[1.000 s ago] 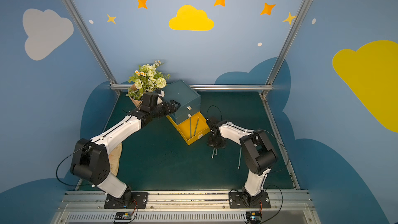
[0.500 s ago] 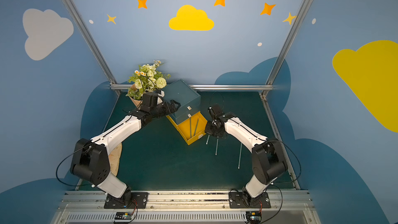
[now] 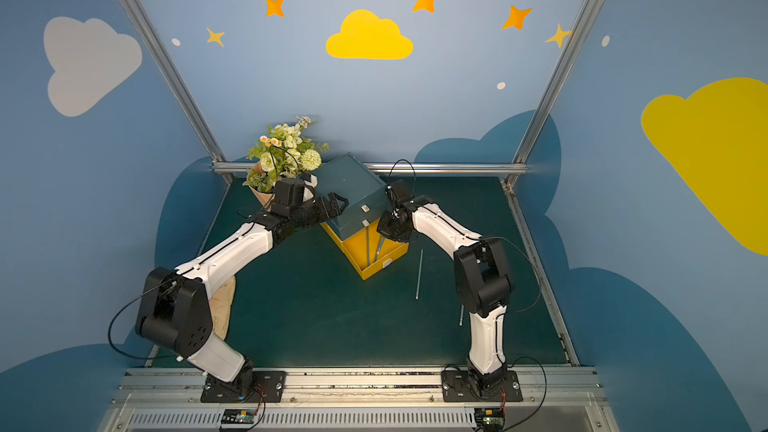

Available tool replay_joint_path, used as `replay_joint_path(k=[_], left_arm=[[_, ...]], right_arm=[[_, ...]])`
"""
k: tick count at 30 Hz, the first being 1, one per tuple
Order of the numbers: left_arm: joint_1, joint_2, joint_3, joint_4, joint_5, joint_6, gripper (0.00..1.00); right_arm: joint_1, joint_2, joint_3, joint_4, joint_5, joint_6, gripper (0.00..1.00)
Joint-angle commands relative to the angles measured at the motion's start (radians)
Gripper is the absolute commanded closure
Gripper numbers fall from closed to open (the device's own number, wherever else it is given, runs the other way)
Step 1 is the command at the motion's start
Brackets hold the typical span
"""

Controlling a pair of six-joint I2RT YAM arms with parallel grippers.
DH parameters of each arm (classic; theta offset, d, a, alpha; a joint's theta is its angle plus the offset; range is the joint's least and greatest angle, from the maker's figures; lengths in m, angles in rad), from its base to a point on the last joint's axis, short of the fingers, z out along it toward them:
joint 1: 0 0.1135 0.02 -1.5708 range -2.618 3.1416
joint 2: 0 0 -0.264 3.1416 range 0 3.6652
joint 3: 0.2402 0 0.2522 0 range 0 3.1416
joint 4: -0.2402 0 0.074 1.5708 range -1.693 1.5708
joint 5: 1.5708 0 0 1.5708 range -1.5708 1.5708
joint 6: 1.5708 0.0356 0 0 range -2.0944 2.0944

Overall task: Please place the pencils in the drawer according to their color
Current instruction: Place the pencil in the drawer.

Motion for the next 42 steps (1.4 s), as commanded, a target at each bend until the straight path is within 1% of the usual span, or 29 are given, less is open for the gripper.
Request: replay_joint_path(k=[1, 6, 11, 13, 18, 21, 26, 31, 36, 42], left_arm=[[-0.013, 0.047, -0.037, -0.132, -0.011, 0.036, 0.0], [-0.013, 0.051, -0.037, -0.128, -0.008, 0.034, 0.0], [-0.013, 0.051, -0.037, -0.128, -0.007, 0.033, 0.0], [-0.012, 0.051, -0.037, -0.128, -0.007, 0.033, 0.0], [-0.013, 0.049, -0.039, -0.129, -0.007, 0.033, 0.0], [-0.014, 0.045, -0.041, -0.128, -0.008, 0.033, 0.0], [-0.013, 0.047, -0.041, -0.128, -0.005, 0.03, 0.0], [-0.013, 0.042, -0.037, -0.136, -0.011, 0.04, 0.0], [-0.014, 0.048, -0.039, -0.136, -0.008, 0.042, 0.0], [-0.013, 0.05, -0.037, -0.132, -0.004, 0.038, 0.0]], right_arm=[[0.036, 0.029, 0.05, -0.015, -0.016, 0.016, 1.0], [0.062, 0.073, 0.052, -0.015, -0.026, 0.022, 1.0], [0.074, 0.073, 0.047, -0.016, -0.023, 0.018, 1.0], [0.075, 0.067, 0.048, -0.017, -0.024, 0.018, 0.97], [0.073, 0.035, 0.047, -0.022, -0.02, 0.009, 0.83], [0.07, 0.009, 0.042, -0.025, -0.016, 0.004, 0.81], [0.057, -0.052, 0.012, -0.031, -0.002, -0.009, 0.79], [0.032, -0.156, -0.09, -0.035, 0.04, -0.05, 0.79], [0.009, -0.259, -0.237, -0.069, 0.136, -0.109, 0.78], [-0.001, -0.31, -0.386, -0.101, 0.232, -0.151, 0.73]])
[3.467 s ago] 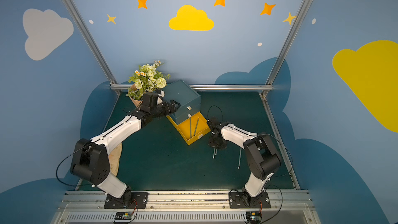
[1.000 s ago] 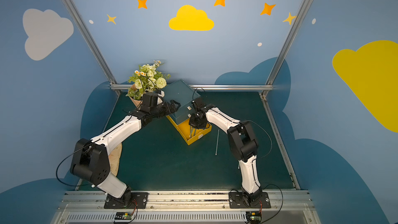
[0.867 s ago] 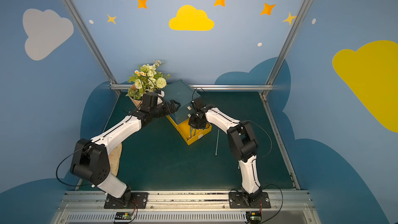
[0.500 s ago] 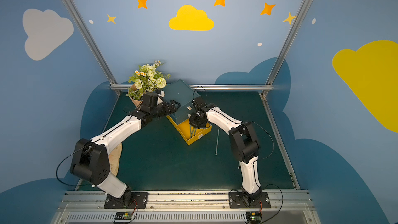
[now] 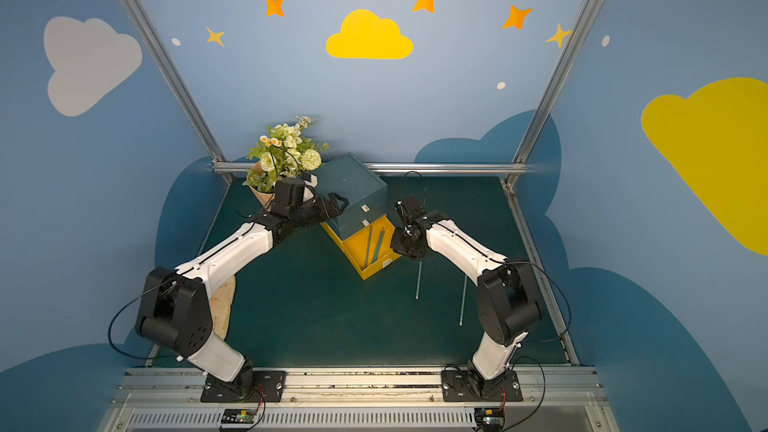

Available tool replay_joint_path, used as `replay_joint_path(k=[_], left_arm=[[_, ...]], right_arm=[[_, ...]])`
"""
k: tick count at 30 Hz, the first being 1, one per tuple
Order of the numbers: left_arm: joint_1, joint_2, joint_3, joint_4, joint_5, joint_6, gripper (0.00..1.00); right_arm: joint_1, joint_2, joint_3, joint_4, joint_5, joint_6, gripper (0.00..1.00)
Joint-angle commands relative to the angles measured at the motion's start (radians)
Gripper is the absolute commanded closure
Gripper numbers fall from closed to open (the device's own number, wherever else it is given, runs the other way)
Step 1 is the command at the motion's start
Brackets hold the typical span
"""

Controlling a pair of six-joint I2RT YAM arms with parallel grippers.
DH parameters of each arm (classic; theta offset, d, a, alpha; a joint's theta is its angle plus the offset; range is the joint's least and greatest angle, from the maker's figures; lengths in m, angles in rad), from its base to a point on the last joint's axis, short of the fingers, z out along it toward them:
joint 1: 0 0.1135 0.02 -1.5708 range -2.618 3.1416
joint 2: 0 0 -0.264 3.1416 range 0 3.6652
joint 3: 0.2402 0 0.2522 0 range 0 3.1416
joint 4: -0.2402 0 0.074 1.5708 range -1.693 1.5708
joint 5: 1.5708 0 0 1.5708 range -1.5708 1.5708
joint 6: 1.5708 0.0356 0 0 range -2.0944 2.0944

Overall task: Please place the pencils in the drawer according to their color
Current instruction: Place the pencil in the drawer, then pick up the pencil from the center of the board.

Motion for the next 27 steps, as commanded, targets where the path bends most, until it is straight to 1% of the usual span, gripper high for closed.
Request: replay_joint_path(k=[1, 7, 17, 27], left_arm=[[-0.012, 0.05, -0.036, -0.132, -0.005, 0.038, 0.0], [-0.012, 0.051, -0.031, -0.138, -0.004, 0.04, 0.0], [-0.013, 0.047, -0.026, -0.145, -0.008, 0.043, 0.0], [-0.013, 0.046, -0.029, -0.145, -0.008, 0.044, 0.0]], right_arm=[[-0.002, -0.023, -0.067, -0.058, 0.087, -0.045, 0.73], [-0.004, 0.007, -0.124, -0.057, 0.104, -0.05, 0.71], [-0.01, 0.079, -0.136, -0.056, 0.135, -0.063, 0.71], [-0.026, 0.144, -0.154, -0.04, 0.133, -0.067, 0.75]])
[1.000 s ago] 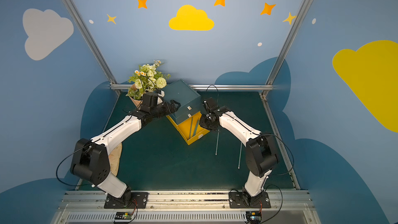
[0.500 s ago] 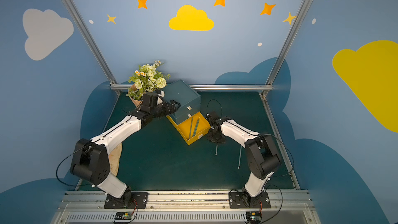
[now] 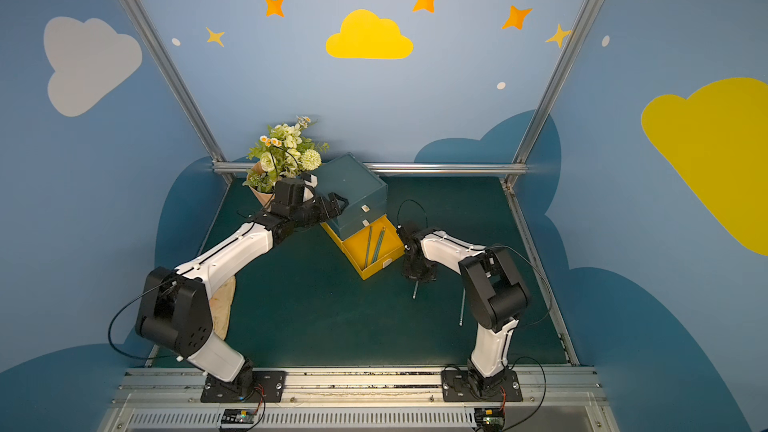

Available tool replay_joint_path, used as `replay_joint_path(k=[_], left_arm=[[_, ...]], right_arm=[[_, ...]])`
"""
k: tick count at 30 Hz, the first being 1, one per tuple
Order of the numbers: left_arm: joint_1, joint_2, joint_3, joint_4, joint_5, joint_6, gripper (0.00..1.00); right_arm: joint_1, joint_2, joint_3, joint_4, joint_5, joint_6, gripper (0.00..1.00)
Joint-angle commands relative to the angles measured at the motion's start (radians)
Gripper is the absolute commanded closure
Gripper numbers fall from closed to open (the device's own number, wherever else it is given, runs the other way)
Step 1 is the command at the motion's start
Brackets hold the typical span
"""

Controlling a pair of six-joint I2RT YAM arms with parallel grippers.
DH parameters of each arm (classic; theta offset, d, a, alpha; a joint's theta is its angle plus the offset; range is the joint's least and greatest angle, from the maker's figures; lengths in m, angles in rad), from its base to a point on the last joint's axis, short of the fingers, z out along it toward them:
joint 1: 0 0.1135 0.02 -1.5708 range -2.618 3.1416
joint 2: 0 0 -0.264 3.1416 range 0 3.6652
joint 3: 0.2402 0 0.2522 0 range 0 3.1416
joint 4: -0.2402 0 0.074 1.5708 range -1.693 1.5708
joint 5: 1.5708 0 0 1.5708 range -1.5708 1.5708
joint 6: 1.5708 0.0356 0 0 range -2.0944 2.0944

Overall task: Please place the pencils in the drawer according to their color
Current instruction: Pick up the pencil from the center of the board, then place the pencil in the drawer.

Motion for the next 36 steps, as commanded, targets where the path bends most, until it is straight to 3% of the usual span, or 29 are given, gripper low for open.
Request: replay_joint_path(k=[1, 3, 7, 22, 36], left_arm=[[-0.012, 0.046, -0.029, -0.143, -0.01, 0.044, 0.0], [-0.012, 0.046, -0.029, -0.141, -0.009, 0.044, 0.0], [-0.013, 0.047, -0.031, -0.14, -0.008, 0.044, 0.0], [-0.015, 0.051, -0.036, -0.133, -0.004, 0.033, 0.0], [-0.013, 0.044, -0.045, -0.125, -0.004, 0.029, 0.0]], right_arm=[[-0.009, 0.025, -0.025, -0.006, 0.011, -0.008, 0.76], [-0.01, 0.025, -0.034, -0.002, 0.004, -0.008, 0.8], [-0.015, 0.003, -0.047, 0.001, -0.004, -0.009, 1.0], [-0.023, -0.163, 0.073, -0.017, -0.118, 0.015, 1.0], [-0.017, -0.07, 0.294, 0.016, -0.197, 0.078, 1.0]])
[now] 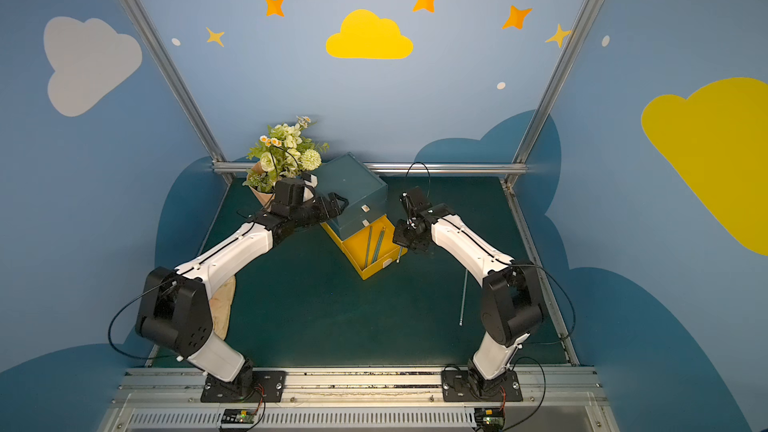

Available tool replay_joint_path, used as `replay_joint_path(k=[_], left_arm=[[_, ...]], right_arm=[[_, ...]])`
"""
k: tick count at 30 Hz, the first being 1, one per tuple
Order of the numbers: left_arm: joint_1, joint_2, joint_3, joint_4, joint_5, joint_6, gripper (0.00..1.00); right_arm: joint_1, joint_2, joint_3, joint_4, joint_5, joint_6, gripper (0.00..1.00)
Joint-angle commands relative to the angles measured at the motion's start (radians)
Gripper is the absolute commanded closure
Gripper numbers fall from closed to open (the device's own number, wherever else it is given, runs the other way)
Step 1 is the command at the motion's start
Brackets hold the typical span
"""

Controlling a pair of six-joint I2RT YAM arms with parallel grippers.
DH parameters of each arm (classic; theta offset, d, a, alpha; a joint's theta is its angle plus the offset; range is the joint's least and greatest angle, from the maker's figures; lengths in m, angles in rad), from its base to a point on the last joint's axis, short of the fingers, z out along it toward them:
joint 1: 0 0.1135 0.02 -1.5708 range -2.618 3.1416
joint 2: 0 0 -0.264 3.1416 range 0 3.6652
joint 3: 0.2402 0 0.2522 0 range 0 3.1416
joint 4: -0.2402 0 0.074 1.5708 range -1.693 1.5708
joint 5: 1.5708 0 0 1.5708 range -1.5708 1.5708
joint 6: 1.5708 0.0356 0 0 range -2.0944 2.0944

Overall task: Please place the pencils in the drawer according to their color
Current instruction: Place the pencil in the drawer.

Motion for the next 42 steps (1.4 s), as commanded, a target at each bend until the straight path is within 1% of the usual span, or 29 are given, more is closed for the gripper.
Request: replay_joint_path(k=[1, 11, 18, 23, 29, 30, 33, 36, 39, 42], left_arm=[[-0.014, 0.044, -0.045, -0.127, -0.004, 0.029, 0.0], [-0.014, 0.042, -0.045, -0.12, -0.002, 0.03, 0.0], [-0.015, 0.048, -0.045, -0.117, 0.003, 0.035, 0.0], [-0.012, 0.05, -0.042, -0.129, 0.001, 0.049, 0.0], [-0.012, 0.058, -0.038, -0.134, 0.004, 0.047, 0.0], [-0.012, 0.06, -0.037, -0.134, 0.004, 0.045, 0.0], [-0.012, 0.061, -0.035, -0.133, 0.003, 0.042, 0.0], [-0.012, 0.063, -0.035, -0.133, 0.004, 0.038, 0.0], [-0.012, 0.064, -0.035, -0.133, 0.004, 0.037, 0.0], [-0.014, 0.064, -0.033, -0.139, 0.002, 0.037, 0.0]], right_arm=[[0.002, 0.048, 0.047, 0.007, -0.03, 0.039, 1.0], [0.036, 0.204, 0.208, 0.004, -0.037, 0.068, 1.0], [0.088, 0.322, 0.321, -0.023, -0.03, 0.077, 1.0], [0.125, 0.373, 0.338, -0.02, -0.04, 0.081, 1.0], [0.156, 0.391, 0.331, -0.022, -0.044, 0.066, 1.0], [0.156, 0.389, 0.327, -0.023, -0.045, 0.064, 0.99], [0.156, 0.367, 0.309, -0.024, -0.041, 0.056, 0.82], [0.15, 0.329, 0.291, -0.024, -0.033, 0.047, 0.73], [0.141, 0.288, 0.272, -0.024, -0.03, 0.039, 0.7], [0.126, 0.232, 0.239, -0.024, -0.021, 0.029, 0.69]])
